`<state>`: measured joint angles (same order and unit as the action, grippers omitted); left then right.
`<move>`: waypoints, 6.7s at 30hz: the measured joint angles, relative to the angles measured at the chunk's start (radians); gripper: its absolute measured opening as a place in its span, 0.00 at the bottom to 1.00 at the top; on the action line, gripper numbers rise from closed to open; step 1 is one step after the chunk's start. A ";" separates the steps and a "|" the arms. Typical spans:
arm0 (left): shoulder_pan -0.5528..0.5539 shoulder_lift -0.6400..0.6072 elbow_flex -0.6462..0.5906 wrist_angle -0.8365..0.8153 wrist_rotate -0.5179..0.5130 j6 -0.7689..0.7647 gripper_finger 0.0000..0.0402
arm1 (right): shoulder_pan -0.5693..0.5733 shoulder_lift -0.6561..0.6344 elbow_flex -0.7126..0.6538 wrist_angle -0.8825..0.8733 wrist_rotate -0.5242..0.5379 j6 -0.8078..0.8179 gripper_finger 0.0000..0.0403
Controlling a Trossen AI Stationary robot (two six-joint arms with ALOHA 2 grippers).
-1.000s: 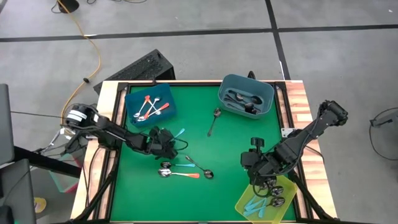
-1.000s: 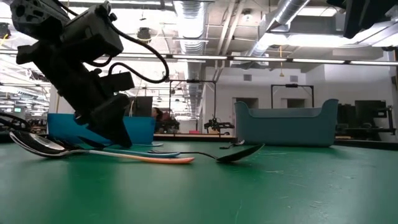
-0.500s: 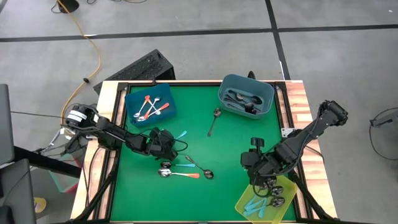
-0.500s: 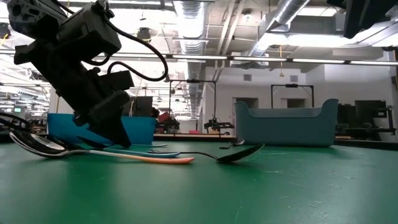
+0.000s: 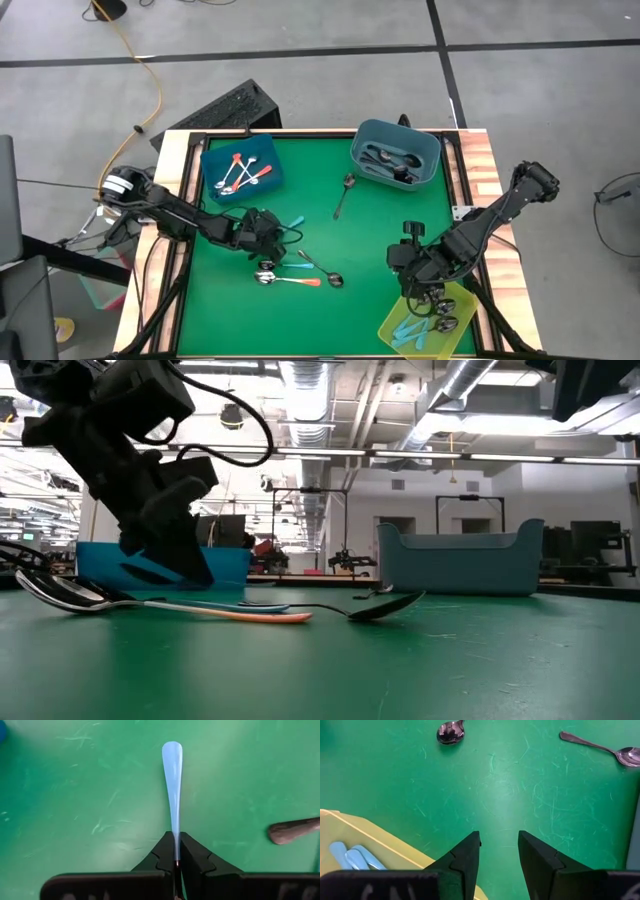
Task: Sort silverware by color (type)
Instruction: Put the blue spoon into the yellow bin
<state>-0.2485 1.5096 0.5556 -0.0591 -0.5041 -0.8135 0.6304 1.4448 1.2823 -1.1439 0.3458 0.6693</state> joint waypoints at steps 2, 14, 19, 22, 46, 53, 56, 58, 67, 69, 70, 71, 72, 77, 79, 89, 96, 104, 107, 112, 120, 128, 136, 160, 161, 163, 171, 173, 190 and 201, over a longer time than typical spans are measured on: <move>0.000 -0.007 0.000 0.003 0.000 -0.003 0.00 | 0.000 0.000 0.000 0.000 0.004 0.000 0.37; 0.000 -0.120 0.002 0.082 -0.064 0.029 0.00 | -0.011 0.000 0.000 0.034 0.051 -0.003 0.37; -0.003 -0.212 0.002 0.149 -0.158 0.054 0.00 | -0.033 0.000 0.000 0.152 0.118 -0.085 0.37; -0.003 -0.270 0.003 0.199 -0.189 0.103 0.00 | -0.063 0.000 0.000 0.200 0.117 -0.129 0.37; -0.019 -0.365 0.003 0.914 -0.023 0.590 0.00 | -0.402 0.000 0.000 0.840 0.060 -0.621 0.37; -0.019 -0.365 0.003 0.961 0.038 0.602 0.00 | -0.526 0.005 0.000 1.227 -0.352 -0.617 0.37; -0.019 -0.365 0.003 0.985 0.056 0.618 0.00 | -0.545 0.030 0.000 1.322 -0.397 -0.593 0.37; -0.019 -0.364 0.003 1.002 0.057 0.635 0.00 | -0.549 0.037 -0.002 1.349 -0.398 -0.592 0.37; -0.018 -0.363 0.003 1.042 0.075 0.697 0.00 | -0.549 0.125 -0.003 1.425 -0.401 -0.563 0.37; -0.018 -0.363 0.003 1.040 0.077 0.698 0.00 | -0.549 0.160 0.014 1.488 -0.401 -0.562 0.37; -0.018 -0.363 0.003 1.039 0.076 0.698 0.00 | -0.552 0.165 0.017 1.502 -0.401 -0.561 0.37; -0.018 -0.363 0.003 1.036 0.076 0.698 0.00 | -0.555 0.165 0.016 1.481 -0.403 -0.560 0.37; -0.018 -0.363 0.003 1.036 0.077 0.698 0.00 | -0.555 0.172 0.020 1.475 -0.403 -0.557 0.37; -0.019 -0.362 0.003 1.040 0.090 0.699 0.00 | -0.573 0.191 0.037 1.482 -0.403 -0.561 0.37; -0.019 -0.362 0.003 1.043 0.089 0.699 0.00 | -0.583 0.187 0.040 1.495 -0.403 -0.561 0.37; -0.018 -0.363 0.003 1.035 0.090 0.704 0.00 | -0.599 0.179 0.040 1.562 -0.404 -0.562 0.37; -0.018 -0.363 0.003 1.035 0.083 0.719 0.00 | -0.600 0.177 0.056 1.560 -0.403 -0.565 0.35; -0.018 -0.363 0.003 1.036 0.074 0.723 0.00 | -0.599 0.177 0.056 1.558 -0.404 -0.556 0.14; -0.017 -0.363 0.003 1.024 0.072 0.724 0.00 | -0.599 0.177 0.057 1.556 -0.427 -0.550 0.05; -0.006 -0.363 0.003 0.995 0.073 0.704 0.00 | -0.598 0.177 0.057 1.524 -0.428 -0.506 0.05; 0.003 -0.362 0.003 0.888 0.043 0.583 0.08 | -0.621 0.148 0.057 1.372 -0.396 -0.504 0.05; 0.002 -0.363 0.003 0.782 0.050 0.440 0.26 | -0.675 -0.062 0.058 0.961 -0.307 -0.566 0.05; 0.002 -0.363 0.003 0.746 0.051 0.422 0.28 | -0.584 -0.264 0.058 0.542 -0.257 -0.485 0.05; 0.013 -0.363 0.003 0.629 0.019 0.397 0.28 | 0.198 -0.007 0.057 0.169 -0.325 0.031 0.05; 0.014 -0.363 0.003 0.624 0.019 0.397 0.28 | 0.205 0.017 0.057 0.160 -0.349 0.031 0.05; 0.014 -0.363 0.003 0.612 0.015 0.388 0.28 | 0.216 0.064 0.057 0.140 -0.395 0.029 0.05; 0.014 -0.363 0.003 0.588 0.003 0.363 0.28 | 0.247 0.222 0.057 0.122 -0.510 -0.076 0.05; 0.014 -0.363 0.003 0.587 0.003 0.362 0.28 | 0.251 0.249 0.057 0.123 -0.510 -0.095 0.05; 0.014 -0.363 0.003 0.586 0.001 0.361 0.28 | 0.264 0.443 0.057 0.095 -0.505 -0.207 0.07; 0.015 -0.363 0.003 0.544 0.000 0.352 0.28 | 0.265 0.442 0.039 0.161 -0.475 -0.207 0.10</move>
<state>-0.2337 1.1467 0.5587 0.4849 -0.5040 -0.4612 0.8951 1.8866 1.3209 -0.9824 -0.1295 0.4622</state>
